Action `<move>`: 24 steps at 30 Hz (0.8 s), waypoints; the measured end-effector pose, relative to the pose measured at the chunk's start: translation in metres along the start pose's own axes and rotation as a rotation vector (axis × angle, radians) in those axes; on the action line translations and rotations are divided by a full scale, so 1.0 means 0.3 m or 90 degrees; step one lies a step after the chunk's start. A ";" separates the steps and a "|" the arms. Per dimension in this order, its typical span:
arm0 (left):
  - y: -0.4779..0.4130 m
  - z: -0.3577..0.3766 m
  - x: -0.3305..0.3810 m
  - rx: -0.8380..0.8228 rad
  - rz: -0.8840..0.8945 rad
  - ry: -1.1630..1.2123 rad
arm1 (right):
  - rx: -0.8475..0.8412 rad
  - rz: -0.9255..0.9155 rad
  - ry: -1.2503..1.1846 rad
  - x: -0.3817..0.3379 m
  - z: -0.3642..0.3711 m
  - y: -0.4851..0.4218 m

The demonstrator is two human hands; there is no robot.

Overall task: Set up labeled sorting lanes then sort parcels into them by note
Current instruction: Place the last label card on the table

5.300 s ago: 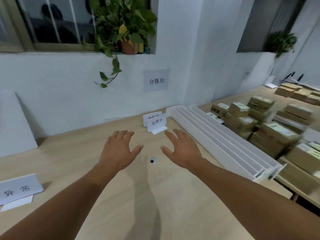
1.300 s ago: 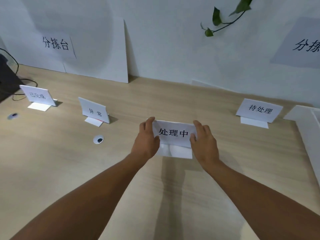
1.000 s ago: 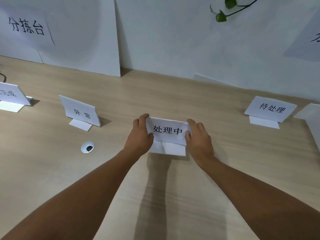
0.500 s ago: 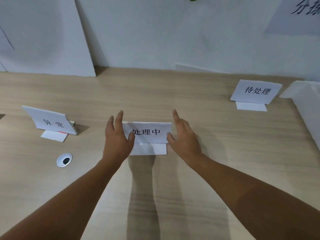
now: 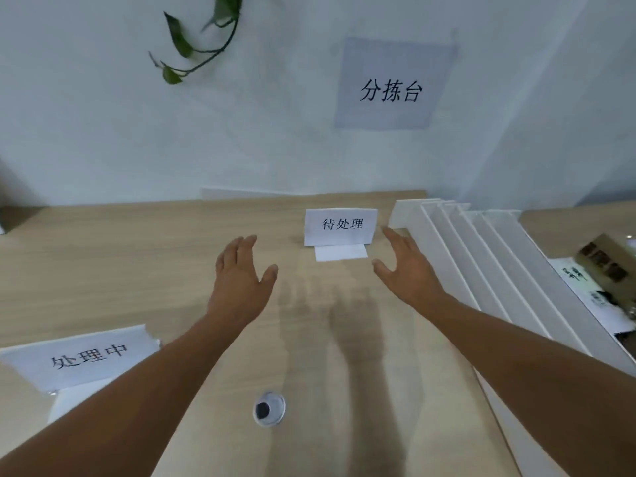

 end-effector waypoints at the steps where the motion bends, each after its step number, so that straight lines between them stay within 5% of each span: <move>1: -0.044 0.057 0.024 -0.007 -0.007 0.014 | -0.004 -0.001 -0.005 0.053 -0.005 -0.046; 13: -0.520 0.534 -0.005 -0.054 -0.037 0.013 | -0.053 -0.062 -0.034 0.246 0.320 -0.522; 24: -0.354 0.505 0.124 -0.005 -0.045 0.065 | -0.027 -0.064 -0.041 0.194 0.219 -0.362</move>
Point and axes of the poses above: each hand's wrist, its own y-axis away from the middle knuckle, its own z-axis out of the palm, x = y × z, the point moved 1 cm from there along -y, towards the middle knuckle, and after that the axes turned 8 degrees about y, right-handed, at the moved point
